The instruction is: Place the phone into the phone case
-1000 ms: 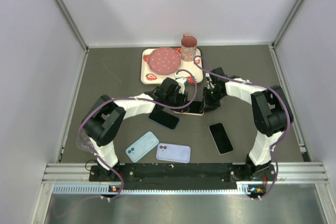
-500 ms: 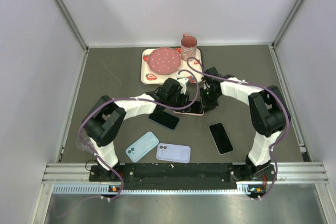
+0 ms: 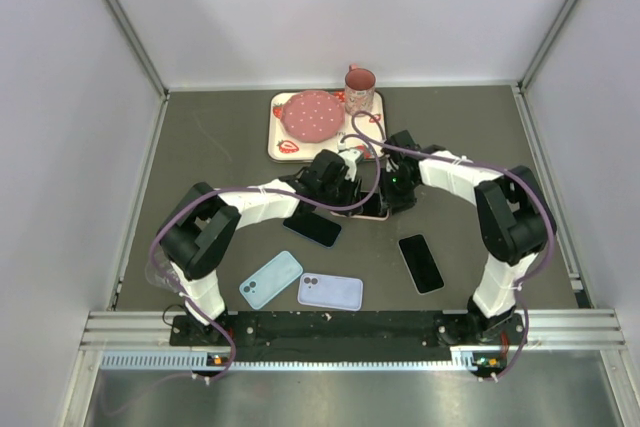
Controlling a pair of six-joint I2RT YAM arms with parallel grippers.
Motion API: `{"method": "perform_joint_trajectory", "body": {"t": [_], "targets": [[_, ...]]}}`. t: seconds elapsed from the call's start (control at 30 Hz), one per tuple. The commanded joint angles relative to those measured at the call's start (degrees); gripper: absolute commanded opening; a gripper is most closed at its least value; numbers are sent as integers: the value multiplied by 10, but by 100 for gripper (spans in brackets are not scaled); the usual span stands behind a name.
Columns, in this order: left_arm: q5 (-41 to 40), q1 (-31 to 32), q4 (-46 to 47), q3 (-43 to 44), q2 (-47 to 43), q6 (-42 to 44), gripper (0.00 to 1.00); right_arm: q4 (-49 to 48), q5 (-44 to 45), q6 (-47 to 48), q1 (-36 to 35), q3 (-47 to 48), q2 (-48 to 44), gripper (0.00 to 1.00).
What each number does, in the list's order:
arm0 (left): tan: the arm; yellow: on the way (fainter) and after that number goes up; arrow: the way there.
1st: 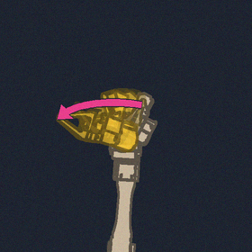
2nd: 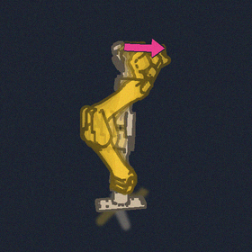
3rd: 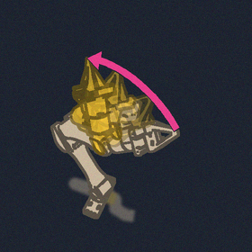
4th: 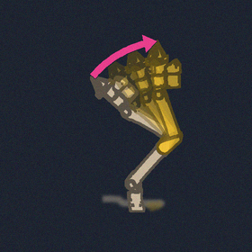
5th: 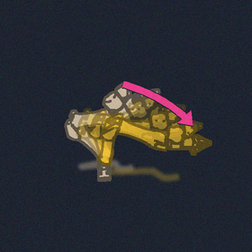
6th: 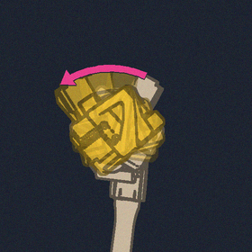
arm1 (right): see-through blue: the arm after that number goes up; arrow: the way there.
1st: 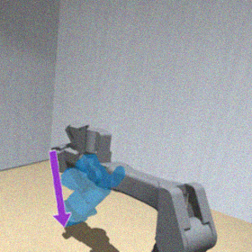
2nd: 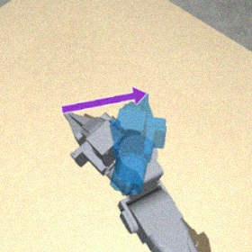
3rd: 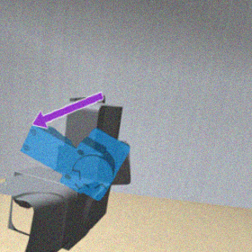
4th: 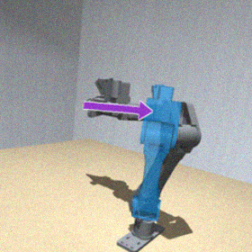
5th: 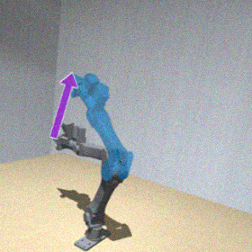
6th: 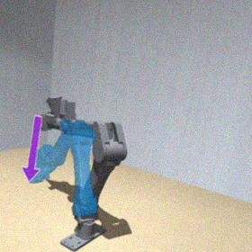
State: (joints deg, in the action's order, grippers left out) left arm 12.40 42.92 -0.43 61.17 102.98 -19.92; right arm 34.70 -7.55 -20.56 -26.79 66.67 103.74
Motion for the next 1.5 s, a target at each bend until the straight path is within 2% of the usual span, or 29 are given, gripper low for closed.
{"method": "perform_joint_trajectory", "body": {"t": [0.0, 0.03, 0.13, 0.3, 0.4, 0.57, 0.67, 0.7, 0.77, 0.8, 1.13, 1.47], "targets": [[-1, 2, 16, 26, -8, 10, 36, -41, 33, 12, -15, -23, -22, 45], [0, 2, 16, 27, -7, 10, 36, -45, 28, 13, -15, -23, -41, 50], [2, 2, 16, 27, -5, 8, 36, -67, -10, 3, -1, -30, -69, 59], [1, 2, 17, 19, -8, 5, 37, -152, -174, -36, 78, -83, -116, 62], [-2, 2, 18, 13, -12, 7, 37, -186, -221, -48, 100, -97, -109, 62], [0, 2, 18, 12, -13, 4, 37, -187, -222, -48, 105, -95, -74, 59], [7, 2, 22, 14, -9, 3, 37, -187, -208, -44, 105, -95, -51, 52], [8, 2, 22, 14, -8, 3, 37, -184, -202, -41, 105, -94, -46, 47], [8, 2, 20, 13, -9, 3, 37, -177, -185, -39, 105, -88, -34, 46], [6, 2, 21, 12, -11, 2, 37, -170, -180, -37, 105, -86, -30, 42], [7, 3, 20, 13, -12, 0, 37, -154, -150, -38, 105, -60, 16, 34], [3, 5, 7, 31, 1, 0, 37, -83, -47, -20, 96, -36, 41, 31]]}}
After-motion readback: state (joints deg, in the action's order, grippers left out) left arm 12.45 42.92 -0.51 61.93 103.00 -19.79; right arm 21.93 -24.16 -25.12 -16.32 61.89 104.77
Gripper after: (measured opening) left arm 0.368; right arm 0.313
